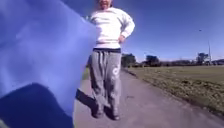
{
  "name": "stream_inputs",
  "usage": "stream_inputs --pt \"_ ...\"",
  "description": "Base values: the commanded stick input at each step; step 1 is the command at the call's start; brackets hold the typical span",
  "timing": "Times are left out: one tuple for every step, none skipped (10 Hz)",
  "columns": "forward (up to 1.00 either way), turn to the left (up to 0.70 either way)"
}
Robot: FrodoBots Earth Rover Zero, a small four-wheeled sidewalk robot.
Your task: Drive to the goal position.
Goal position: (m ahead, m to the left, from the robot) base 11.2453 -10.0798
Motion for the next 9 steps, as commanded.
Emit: stream_inputs --pt "0.29 0.0" --pt "0.28 0.0" --pt "0.25 0.0" --pt "0.26 0.0" --pt "0.25 0.0" --pt "0.28 0.0" --pt "0.27 0.0" --pt "0.25 0.0" --pt "0.24 0.0"
